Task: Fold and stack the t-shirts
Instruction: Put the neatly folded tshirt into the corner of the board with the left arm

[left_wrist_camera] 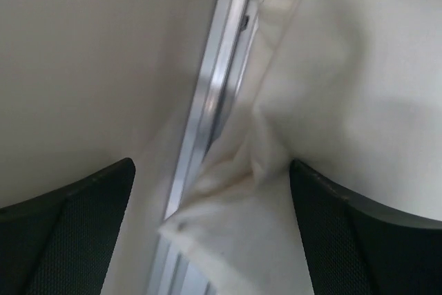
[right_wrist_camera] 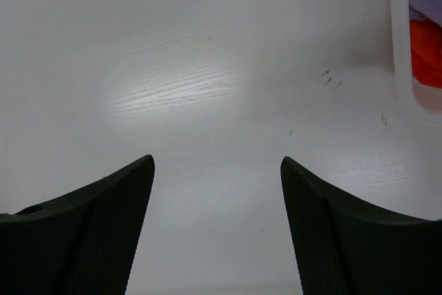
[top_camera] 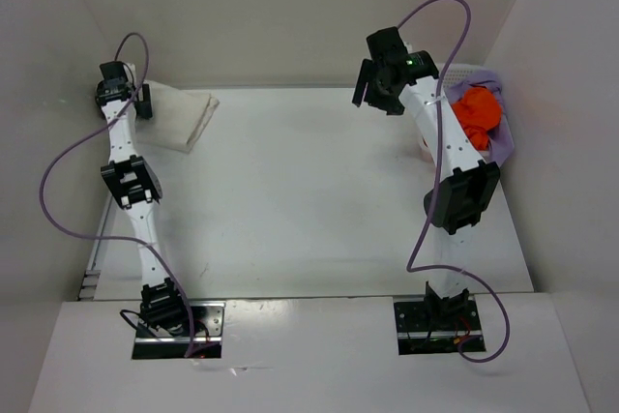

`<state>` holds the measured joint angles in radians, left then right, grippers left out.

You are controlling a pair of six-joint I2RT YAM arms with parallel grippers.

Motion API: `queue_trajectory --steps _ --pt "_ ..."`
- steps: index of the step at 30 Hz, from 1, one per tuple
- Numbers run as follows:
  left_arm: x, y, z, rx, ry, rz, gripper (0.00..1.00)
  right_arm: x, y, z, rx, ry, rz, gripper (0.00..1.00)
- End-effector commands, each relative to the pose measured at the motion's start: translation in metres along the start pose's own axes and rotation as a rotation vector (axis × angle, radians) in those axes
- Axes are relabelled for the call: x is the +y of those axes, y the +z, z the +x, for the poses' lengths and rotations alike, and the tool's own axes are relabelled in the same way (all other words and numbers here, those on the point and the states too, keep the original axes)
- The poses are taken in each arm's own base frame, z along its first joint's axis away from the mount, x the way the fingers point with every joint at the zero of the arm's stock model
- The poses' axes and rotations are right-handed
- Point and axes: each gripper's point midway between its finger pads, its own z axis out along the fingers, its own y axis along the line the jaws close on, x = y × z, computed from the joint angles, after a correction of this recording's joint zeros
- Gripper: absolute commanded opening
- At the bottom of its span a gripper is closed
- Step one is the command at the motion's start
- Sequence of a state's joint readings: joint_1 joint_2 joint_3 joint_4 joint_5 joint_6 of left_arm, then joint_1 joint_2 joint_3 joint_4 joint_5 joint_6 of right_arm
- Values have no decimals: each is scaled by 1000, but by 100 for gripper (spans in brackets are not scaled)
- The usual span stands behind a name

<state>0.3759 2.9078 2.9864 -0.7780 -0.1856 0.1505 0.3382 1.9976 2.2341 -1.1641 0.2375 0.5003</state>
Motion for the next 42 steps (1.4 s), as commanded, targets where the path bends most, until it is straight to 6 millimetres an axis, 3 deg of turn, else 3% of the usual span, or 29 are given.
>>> queue_trajectory --steps 1,2,5,9,10,13,18,20,24,26,27,29,30,32,33,34,36,37,38,39,40,41,42 --pt "19 -65 -55 -96 -55 -14 100 -6 -25 -8 -49 -5 5 79" --pt "21 -91 -79 -154 -56 -25 100 -8 -25 -9 -53 -5 13 79" --pt "14 -130 -106 -209 -36 -20 100 -9 -30 -10 -65 -1 6 79" --pt "-21 -145 -94 -140 62 34 100 -13 -43 -12 -99 8 -3 79" --pt "-40 -147 -89 -122 117 73 100 -15 -47 -11 -107 11 -8 79" --pt "-83 -132 -66 -63 239 128 100 -23 -52 -8 -113 19 -4 79" --pt "-98 -85 -27 34 316 111 98 -37 -58 -3 -116 42 -16 75" --pt "-107 -76 -18 47 339 151 97 -43 -61 -2 -119 51 -10 75" --pt "-116 -76 -18 40 312 192 97 -56 -66 -1 -128 78 2 75" --pt "-119 -99 -30 16 276 244 97 -60 -68 -4 -138 89 4 75" --pt "-123 -127 -52 -46 250 309 97 -60 -68 -4 -139 89 4 75" --pt "-141 -175 -76 -111 236 393 97 -67 -67 -7 -142 103 17 75" --pt "-139 -232 -108 -212 226 425 97 -75 -63 -10 -147 120 31 75" --pt "-183 -332 -135 -360 268 642 97 -86 -59 -12 -143 135 30 76" --pt "-187 -398 -139 -413 260 752 99 -101 -59 -23 -172 176 35 76" --pt "-214 -447 -138 -469 277 983 99 -106 -55 -24 -167 195 23 78" --pt "-228 -502 -120 -433 238 1219 99 -124 -43 -29 -165 225 38 79" --pt "-250 -495 -93 -302 212 1355 99 -145 -35 -35 -168 250 76 79" --pt "-259 -485 -79 -224 185 1369 99 -152 -33 -44 -180 265 86 79" --pt "-271 -482 -60 -155 191 1361 99 -163 -18 -46 -165 263 128 80" --pt "-280 -461 -46 -105 195 1288 99 -185 -15 -51 -174 285 203 87" --pt "-292 -445 3 42 191 1280 99 -195 -15 -63 -201 288 234 93" --pt "-311 -446 21 30 238 1283 99 -210 -3 -60 -177 296 290 100"
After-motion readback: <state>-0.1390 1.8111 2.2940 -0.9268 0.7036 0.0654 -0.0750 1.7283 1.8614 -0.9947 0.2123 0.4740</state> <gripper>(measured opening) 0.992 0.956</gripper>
